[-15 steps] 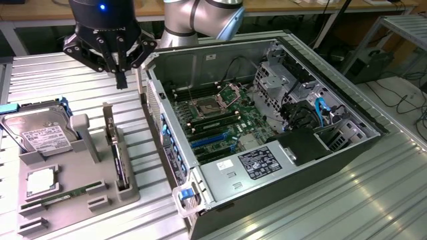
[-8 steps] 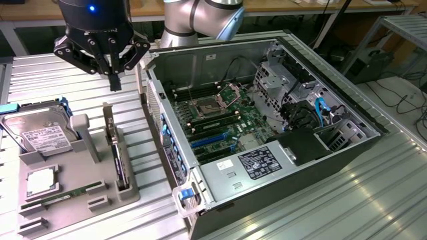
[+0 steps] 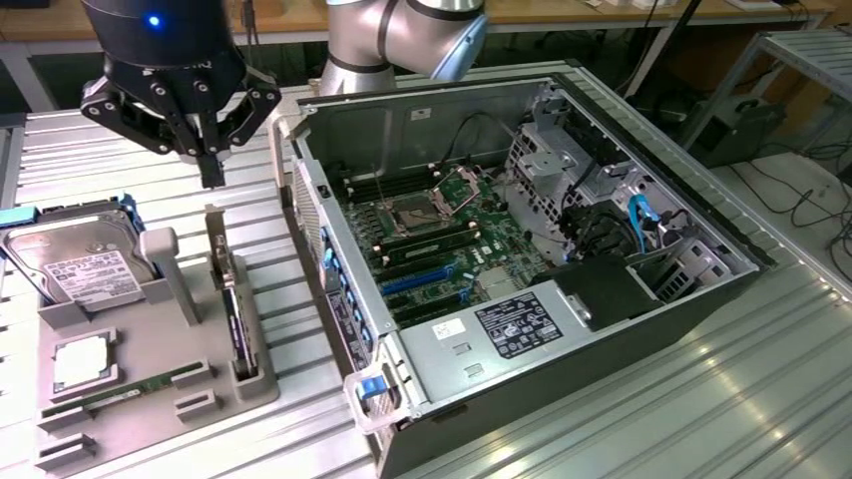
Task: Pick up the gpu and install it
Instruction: 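Reach for the gpu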
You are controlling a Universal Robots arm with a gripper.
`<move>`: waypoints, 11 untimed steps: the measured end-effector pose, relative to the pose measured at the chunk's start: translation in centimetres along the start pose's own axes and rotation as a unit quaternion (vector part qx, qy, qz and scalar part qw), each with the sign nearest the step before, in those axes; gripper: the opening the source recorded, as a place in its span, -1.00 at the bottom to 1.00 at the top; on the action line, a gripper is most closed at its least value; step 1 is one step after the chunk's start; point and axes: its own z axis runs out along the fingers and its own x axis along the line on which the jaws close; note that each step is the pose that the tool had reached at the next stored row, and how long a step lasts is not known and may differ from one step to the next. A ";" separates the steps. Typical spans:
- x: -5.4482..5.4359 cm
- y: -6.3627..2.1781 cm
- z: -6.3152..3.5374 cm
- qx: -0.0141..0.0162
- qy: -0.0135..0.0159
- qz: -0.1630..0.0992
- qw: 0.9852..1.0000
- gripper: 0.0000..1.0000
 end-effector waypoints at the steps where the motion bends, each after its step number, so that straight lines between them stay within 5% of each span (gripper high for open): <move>1: 0.2 -0.07 0.00 0.000 0.000 0.000 1.000 -0.79; 11: 1.8 -0.61 -0.06 0.000 0.000 0.000 1.000 -0.79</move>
